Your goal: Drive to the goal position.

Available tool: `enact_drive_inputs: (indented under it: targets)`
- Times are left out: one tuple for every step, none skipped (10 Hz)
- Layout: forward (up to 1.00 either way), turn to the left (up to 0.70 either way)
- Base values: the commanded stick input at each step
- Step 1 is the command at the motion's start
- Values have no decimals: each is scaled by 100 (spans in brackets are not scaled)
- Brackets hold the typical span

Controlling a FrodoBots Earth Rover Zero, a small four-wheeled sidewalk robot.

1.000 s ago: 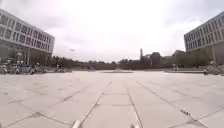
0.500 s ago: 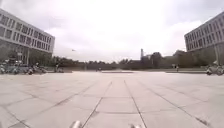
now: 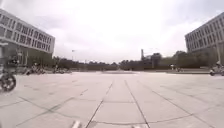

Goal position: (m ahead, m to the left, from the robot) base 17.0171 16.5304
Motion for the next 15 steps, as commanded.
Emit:
enact_drive_inputs:
  targets:
    - [70, -31]
    - [70, -30]
    - [70, -10]
    - [70, 0]
    - [70, 0]
    - [70, 0]
    - [70, 0]
    - [70, 0]
    - [70, 0]
    - [70, 0]
    - [70, 0]
    - [70, 0]
    - [70, 0]
    - [70, 0]
    - [70, 0]
